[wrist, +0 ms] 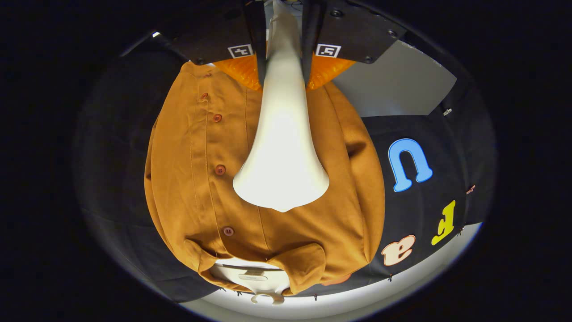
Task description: Iron the clothes twice with a garment steamer, once on the left side and once on the right side.
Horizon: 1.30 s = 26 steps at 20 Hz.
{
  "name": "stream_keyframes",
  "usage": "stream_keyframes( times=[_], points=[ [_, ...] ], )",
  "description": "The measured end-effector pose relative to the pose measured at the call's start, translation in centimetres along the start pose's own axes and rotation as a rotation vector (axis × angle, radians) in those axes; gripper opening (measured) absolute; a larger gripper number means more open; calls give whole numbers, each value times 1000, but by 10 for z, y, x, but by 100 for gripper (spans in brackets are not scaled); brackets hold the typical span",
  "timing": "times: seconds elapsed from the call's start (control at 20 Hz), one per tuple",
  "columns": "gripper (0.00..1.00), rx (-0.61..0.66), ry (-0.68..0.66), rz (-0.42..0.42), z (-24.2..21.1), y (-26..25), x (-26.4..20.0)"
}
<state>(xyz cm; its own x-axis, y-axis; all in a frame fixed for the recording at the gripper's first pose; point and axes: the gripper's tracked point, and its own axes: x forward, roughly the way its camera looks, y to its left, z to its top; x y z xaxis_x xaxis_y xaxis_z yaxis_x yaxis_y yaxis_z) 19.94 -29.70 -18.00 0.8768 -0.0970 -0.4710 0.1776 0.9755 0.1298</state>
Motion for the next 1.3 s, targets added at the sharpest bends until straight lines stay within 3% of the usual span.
stream_keyframes(
  times=[0.9, 1.3],
  points=[
    [36, 12, 295, -60, -132, -27, 23],
    [36, 21, 335, -101, -151, -45, -1]
  ],
)
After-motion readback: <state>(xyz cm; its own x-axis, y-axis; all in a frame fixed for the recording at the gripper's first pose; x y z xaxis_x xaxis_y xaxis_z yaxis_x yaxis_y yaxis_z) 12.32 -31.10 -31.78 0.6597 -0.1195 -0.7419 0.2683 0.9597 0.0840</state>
